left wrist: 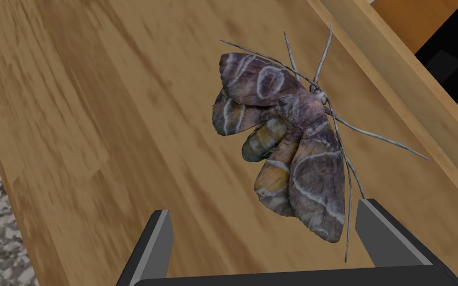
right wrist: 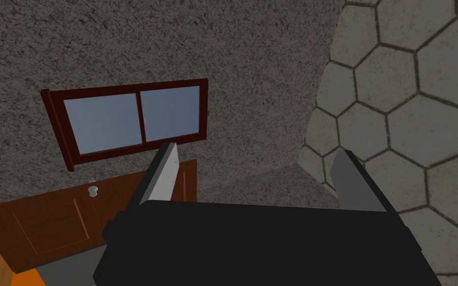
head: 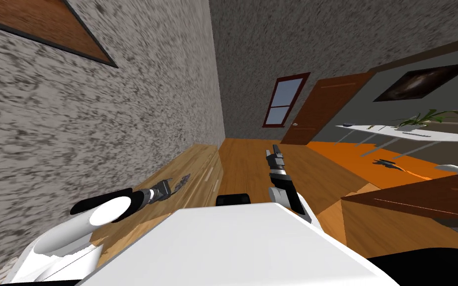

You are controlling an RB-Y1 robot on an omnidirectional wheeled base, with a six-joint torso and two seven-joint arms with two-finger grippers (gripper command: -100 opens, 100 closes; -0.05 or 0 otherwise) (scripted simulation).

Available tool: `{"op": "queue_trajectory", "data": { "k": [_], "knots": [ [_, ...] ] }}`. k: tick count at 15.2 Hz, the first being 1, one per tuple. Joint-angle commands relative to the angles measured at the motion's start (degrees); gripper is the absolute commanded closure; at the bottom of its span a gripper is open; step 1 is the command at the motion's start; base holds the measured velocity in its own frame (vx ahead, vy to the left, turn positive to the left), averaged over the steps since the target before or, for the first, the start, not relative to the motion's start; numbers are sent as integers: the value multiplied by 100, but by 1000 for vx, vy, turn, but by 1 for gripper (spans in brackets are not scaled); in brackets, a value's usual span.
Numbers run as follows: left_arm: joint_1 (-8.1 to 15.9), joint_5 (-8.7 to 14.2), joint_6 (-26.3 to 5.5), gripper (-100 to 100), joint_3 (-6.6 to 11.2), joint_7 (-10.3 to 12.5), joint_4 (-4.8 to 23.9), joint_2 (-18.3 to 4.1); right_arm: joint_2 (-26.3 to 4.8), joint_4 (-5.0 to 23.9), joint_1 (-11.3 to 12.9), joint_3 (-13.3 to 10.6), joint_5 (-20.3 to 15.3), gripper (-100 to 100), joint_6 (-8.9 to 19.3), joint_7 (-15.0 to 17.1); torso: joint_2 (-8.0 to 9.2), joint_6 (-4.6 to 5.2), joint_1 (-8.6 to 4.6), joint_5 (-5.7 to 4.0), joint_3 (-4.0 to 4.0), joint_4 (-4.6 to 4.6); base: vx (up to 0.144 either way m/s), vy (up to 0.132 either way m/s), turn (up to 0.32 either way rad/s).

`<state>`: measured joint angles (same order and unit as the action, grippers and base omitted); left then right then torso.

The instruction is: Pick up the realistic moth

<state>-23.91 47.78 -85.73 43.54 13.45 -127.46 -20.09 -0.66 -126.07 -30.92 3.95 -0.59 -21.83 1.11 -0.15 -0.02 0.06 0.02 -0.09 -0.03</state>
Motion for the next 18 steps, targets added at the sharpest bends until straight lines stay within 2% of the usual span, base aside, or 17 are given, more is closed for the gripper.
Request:
{"op": "queue_trajectory", "data": {
  "k": [1, 2, 3, 5, 8, 15, 16, 17, 18],
  "knots": [
    [-78, 143, -286, -100, 120, 67, 48, -52, 0, 0, 0, 0, 0, 0, 0, 0, 0, 0, 0, 0, 0, 0, 26, 16, -122],
    [-78, 143, -364, -100, 120, 67, 48, -52, 0, 0, 0, 0, 0, 0, 0, 0, -1, 2, 0, 0, 0, 0, 26, 19, -127],
    [-121, 244, -504, -100, 203, 130, 100, -111, 0, 0, 0, 0, 0, 0, 0, 0, -2, 2, 1, 0, -1, 0, 30, 20, -171],
    [-121, 244, -633, -100, 203, 130, 100, -111, 0, 0, 0, 0, 0, 0, 0, 0, -3, 1, 3, 0, -2, -1, 24, 22, -72],
    [-200, 419, -1021, -100, 346, 242, 192, -231, 0, 0, 0, 0, 0, 0, 0, 0, -1, 1, 1, 0, -1, 0, 24, 16, -115],
    [-310, 644, -1705, -100, 525, 394, 310, -434, 0, 0, 0, 0, 0, 0, 0, 0, -2, 1, 0, 0, -1, 0, 25, 19, -90],
    [-323, 670, -1775, -100, 545, 412, 323, -465, 0, 0, 0, 0, 0, 0, 0, 0, -3, 1, -1, -1, -1, 0, 24, 14, -91],
    [-301, 644, -1664, -100, 527, 383, 305, -436, 0, 0, 0, 0, 0, 0, 0, 0, -2, 1, -1, -1, -1, 0, 13, 10, -31],
    [-268, 542, -1528, -100, 424, 321, 489, -427, 0, 0, 0, 0, 0, 0, 0, 0, 0, 0, -3, 0, 0, 0, -3, -2, -33]
  ]
}}
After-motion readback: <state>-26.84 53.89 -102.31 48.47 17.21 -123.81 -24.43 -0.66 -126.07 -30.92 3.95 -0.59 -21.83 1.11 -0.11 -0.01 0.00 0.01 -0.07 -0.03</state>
